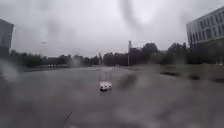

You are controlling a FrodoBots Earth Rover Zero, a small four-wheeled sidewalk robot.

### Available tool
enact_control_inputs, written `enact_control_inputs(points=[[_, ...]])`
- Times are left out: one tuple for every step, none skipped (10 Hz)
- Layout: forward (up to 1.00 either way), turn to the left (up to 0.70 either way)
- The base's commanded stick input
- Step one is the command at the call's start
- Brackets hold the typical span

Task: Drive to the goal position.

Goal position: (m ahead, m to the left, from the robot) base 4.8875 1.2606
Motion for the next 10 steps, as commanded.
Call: enact_control_inputs(points=[[1.00,0.00],[1.00,0.00],[1.00,0.00],[1.00,0.00],[1.00,0.00],[1.00,0.00],[1.00,0.00],[1.00,0.00],[1.00,0.00],[1.00,0.00]])
